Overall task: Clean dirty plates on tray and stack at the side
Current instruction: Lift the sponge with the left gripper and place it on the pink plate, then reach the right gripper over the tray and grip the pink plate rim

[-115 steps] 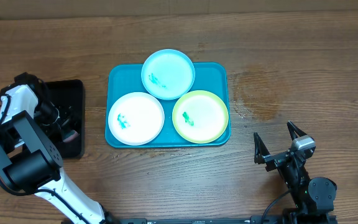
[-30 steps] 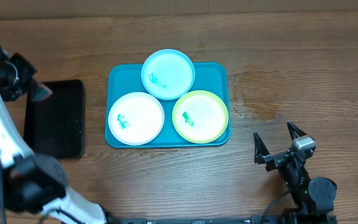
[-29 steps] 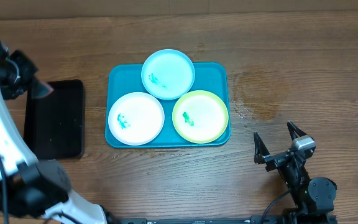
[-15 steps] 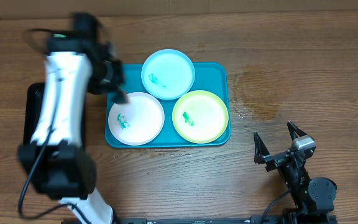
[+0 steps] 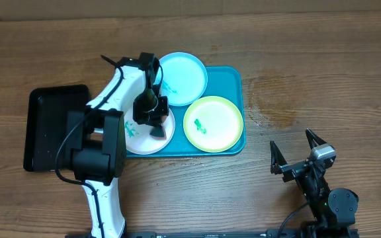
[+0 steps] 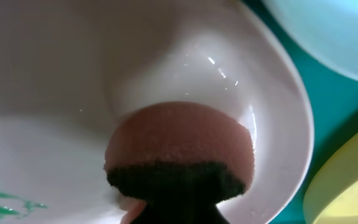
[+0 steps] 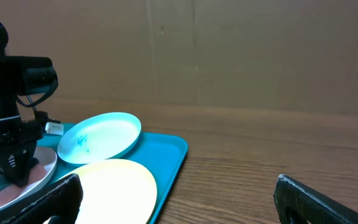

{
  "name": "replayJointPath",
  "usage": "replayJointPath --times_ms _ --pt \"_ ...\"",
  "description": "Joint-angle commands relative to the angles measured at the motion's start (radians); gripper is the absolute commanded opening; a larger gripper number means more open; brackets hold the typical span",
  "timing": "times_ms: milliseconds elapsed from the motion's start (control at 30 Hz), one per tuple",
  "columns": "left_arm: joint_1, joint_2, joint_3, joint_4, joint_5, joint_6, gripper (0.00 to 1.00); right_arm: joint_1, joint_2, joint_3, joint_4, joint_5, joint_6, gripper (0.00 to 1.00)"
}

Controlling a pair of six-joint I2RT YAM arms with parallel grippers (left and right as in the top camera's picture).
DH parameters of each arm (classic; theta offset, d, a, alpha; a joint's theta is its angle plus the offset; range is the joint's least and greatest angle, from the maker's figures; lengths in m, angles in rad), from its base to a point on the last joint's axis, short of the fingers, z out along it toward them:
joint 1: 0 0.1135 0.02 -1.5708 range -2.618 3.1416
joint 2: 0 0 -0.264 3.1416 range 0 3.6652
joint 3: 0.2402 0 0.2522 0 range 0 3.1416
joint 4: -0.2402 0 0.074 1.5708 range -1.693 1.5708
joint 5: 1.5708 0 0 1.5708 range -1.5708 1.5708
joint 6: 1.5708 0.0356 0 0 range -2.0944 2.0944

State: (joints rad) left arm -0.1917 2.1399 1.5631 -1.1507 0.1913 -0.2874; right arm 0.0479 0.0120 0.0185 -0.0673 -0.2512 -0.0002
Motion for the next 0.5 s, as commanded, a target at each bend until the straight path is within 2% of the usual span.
replayJointPath --times_ms 0,67,167,200,233,267,467 --pt "0.029 -0.030 0.045 -0.023 0.007 -0.002 0.16 0.003 -0.008 -0.011 0.007 0.007 0.000 1.00" --pt "0.053 -0.057 0.088 -0.051 0.005 0.000 0.22 0.003 -0.008 -0.010 0.007 0.007 0.000 1.00" --pt "0.102 -0.126 0.189 -0.112 -0.014 0.000 0.42 0.003 -0.008 -0.011 0.007 0.007 0.000 1.00" --pt "0.117 -0.148 0.216 -0.127 -0.015 0.004 0.55 0.003 -0.008 -0.011 0.007 0.007 0.000 1.00" --pt "0.130 -0.169 0.235 -0.138 -0.015 0.004 0.80 0.003 -0.008 -0.010 0.007 0.007 0.000 1.00" --pt "0.146 -0.195 0.254 -0.150 -0.015 0.004 0.98 0.003 -0.008 -0.010 0.007 0.007 0.000 1.00" --pt "0.270 -0.343 0.280 -0.177 -0.015 -0.007 1.00 0.003 -0.008 -0.010 0.007 0.007 0.000 1.00"
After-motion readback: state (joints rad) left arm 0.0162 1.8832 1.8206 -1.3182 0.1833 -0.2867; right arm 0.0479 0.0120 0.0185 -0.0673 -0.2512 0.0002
